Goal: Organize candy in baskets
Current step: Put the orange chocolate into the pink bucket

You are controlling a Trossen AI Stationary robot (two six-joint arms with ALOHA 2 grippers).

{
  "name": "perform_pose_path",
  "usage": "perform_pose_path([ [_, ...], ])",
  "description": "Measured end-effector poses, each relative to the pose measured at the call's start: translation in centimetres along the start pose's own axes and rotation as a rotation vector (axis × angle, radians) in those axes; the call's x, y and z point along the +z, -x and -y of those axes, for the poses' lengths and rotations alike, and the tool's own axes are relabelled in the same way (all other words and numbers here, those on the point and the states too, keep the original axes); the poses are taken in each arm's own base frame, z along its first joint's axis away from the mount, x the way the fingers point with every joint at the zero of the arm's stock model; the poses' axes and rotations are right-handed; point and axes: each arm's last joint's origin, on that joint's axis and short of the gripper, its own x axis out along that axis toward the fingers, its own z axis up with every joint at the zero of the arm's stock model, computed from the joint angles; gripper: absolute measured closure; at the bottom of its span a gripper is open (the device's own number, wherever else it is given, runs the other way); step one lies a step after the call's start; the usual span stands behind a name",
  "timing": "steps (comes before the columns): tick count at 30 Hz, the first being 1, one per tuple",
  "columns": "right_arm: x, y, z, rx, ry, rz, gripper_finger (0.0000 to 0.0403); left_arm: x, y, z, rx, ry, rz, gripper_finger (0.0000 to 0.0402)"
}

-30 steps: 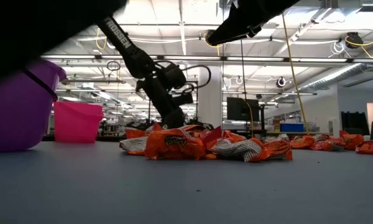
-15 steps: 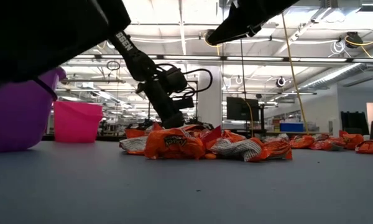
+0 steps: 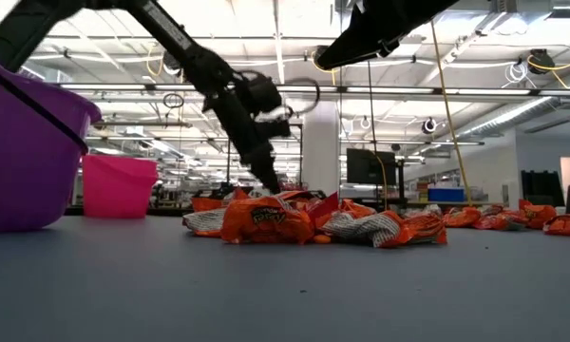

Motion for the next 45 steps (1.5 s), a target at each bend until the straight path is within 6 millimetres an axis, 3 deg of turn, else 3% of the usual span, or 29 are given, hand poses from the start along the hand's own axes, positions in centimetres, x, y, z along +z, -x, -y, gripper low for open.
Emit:
perform_pose_path([
  [13,0.0,0.0,0.0,0.001,0.0,-0.001,0.0193,1.2,12.4,1.2,0.028,0.075,0.031,0.0325],
  [19,0.0,0.0,0.0,0.001,-0.004,-0.003,0.0193,0.2,17.8,2.2,0.072,0.1,0.013,0.0324],
  [26,0.0,0.0,0.0,0.001,-0.006,-0.003,0.0193,-1.6,22.6,3.6,0.104,0.137,-0.025,0.0324],
  [35,0.0,0.0,0.0,0.001,-0.021,-0.003,0.0193,-4.4,26.5,5.1,0.215,0.22,-0.066,0.0324],
  [40,0.0,0.0,0.0,0.001,-0.021,-0.003,0.0193,-6.3,27.1,5.8,0.307,0.238,-0.09,0.0324],
  [45,0.0,0.0,0.0,0.001,-0.021,-0.003,0.0193,-8.1,26.3,5.3,0.415,0.276,-0.17,0.0324],
])
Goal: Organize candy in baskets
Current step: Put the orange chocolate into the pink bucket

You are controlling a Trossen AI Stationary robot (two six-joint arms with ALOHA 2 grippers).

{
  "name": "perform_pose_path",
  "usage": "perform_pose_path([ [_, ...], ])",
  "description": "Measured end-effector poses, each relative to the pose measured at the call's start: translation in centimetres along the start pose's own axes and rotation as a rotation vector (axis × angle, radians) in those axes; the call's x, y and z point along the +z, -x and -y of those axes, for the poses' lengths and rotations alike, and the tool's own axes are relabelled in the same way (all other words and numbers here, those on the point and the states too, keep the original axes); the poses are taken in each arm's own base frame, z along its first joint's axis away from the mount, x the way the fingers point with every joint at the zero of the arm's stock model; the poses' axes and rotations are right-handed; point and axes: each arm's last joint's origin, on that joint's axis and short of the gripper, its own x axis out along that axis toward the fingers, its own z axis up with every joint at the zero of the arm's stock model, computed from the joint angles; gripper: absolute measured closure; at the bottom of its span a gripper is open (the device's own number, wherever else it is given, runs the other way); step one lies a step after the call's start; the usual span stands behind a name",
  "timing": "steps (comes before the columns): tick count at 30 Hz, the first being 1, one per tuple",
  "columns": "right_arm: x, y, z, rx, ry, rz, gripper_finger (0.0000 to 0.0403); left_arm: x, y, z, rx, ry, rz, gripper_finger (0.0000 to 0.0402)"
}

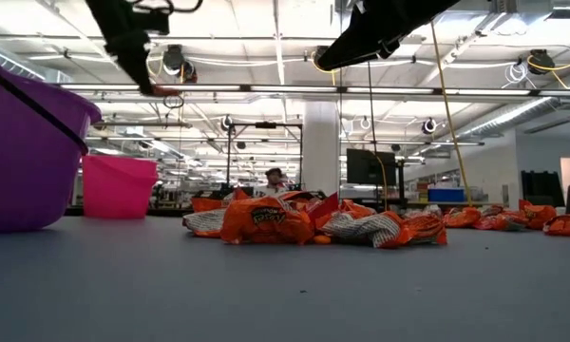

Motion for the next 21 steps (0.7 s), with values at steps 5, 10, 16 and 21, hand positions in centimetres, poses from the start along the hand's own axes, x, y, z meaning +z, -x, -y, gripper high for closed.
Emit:
perform_pose_path([
  [5,0.0,0.0,0.0,0.0,-0.001,0.001,0.0193,-1.3,-2.4,-0.8,0.05,0.057,-0.082,0.0324],
  [10,0.0,0.0,0.0,0.0,0.0,0.001,0.0193,-2.5,-4.9,-1.7,0.082,0.113,-0.168,0.0324],
  [16,0.0,0.0,0.0,0.0,-0.001,0.001,0.0193,-3.4,-7.2,-2.6,0.09,0.156,-0.279,0.0324],
  [21,0.0,0.0,0.0,0.0,0.0,0.001,0.0193,-3.6,-8.5,-2.9,0.086,0.167,-0.33,0.0324],
])
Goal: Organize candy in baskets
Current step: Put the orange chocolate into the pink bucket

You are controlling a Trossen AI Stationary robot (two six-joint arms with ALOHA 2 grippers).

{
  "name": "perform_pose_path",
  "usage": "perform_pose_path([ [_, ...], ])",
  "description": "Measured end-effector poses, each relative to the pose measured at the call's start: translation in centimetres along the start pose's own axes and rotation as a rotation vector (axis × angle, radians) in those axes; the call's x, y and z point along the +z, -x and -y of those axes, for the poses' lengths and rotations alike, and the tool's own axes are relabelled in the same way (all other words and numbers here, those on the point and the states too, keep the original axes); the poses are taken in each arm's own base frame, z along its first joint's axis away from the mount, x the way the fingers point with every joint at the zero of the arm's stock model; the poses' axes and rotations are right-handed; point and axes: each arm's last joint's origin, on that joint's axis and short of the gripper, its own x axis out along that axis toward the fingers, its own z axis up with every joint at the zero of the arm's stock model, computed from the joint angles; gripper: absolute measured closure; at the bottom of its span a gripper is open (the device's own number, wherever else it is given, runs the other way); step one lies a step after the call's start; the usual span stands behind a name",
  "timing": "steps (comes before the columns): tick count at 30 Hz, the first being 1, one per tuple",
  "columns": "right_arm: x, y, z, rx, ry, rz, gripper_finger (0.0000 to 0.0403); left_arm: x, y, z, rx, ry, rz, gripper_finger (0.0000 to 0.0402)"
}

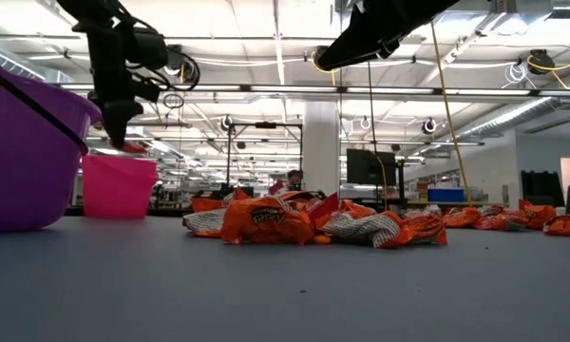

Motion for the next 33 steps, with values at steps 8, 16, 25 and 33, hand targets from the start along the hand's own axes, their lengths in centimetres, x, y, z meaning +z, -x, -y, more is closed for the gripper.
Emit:
perform_pose_path([
  [8,0.0,0.0,0.0,0.0,0.0,0.0,0.0193,0.1,-0.5,-0.5,0.016,0.034,-0.008,0.0297],
  [16,0.0,0.0,0.0,0.0,-0.001,0.001,0.0193,0.4,-0.1,-0.6,-0.01,0.013,0.012,0.0202],
  [25,0.0,0.0,0.0,-0.001,-0.001,0.003,0.0193,2.3,1.5,0.4,-0.218,0.02,0.204,0.0187],
  [33,0.0,0.0,0.0,-0.001,-0.002,0.003,0.0193,4.3,2.8,2.5,-0.307,0.022,0.412,0.0187],
])
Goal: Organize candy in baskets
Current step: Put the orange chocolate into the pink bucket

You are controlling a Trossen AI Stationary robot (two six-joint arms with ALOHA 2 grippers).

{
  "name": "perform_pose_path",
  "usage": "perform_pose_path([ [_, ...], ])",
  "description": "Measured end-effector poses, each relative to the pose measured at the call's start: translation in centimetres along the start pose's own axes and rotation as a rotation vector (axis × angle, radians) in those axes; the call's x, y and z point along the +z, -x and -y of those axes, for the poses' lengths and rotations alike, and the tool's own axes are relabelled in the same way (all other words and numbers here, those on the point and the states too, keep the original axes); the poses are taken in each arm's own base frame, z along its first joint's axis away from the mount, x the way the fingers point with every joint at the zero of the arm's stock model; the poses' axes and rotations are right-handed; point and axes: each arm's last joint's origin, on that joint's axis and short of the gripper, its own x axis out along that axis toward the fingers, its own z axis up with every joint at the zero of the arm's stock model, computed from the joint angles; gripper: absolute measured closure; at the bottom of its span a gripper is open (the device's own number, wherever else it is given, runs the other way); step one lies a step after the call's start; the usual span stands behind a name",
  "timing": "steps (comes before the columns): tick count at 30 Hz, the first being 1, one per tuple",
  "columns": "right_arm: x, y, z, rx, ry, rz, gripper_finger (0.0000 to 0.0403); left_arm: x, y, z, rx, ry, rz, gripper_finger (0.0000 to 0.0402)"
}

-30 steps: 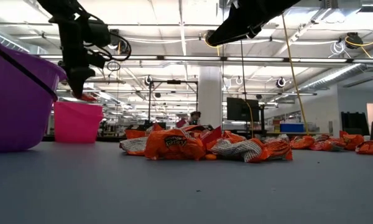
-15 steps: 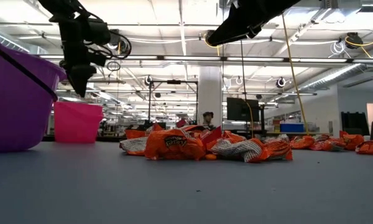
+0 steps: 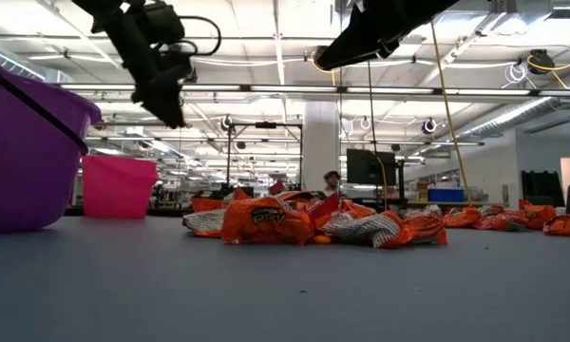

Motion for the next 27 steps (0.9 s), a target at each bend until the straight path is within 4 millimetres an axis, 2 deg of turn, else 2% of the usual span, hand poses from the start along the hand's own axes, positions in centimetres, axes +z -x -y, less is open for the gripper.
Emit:
perform_pose_path([
  [4,0.0,0.0,0.0,0.0,0.0,0.0,0.0193,1.1,-0.3,1.3,-0.031,-0.022,0.09,0.0187],
  [7,0.0,0.0,0.0,0.0,0.0,0.0,0.0193,1.7,-1.3,2.3,-0.055,-0.049,0.112,0.0187],
  [20,0.0,0.0,0.0,0.0,0.0,0.0,0.0193,2.6,-9.6,5.6,-0.119,-0.123,0.069,0.0187],
  [27,0.0,0.0,0.0,0.0,0.0,0.0,0.0193,3.7,-13.0,6.7,-0.137,-0.181,0.017,0.0187],
])
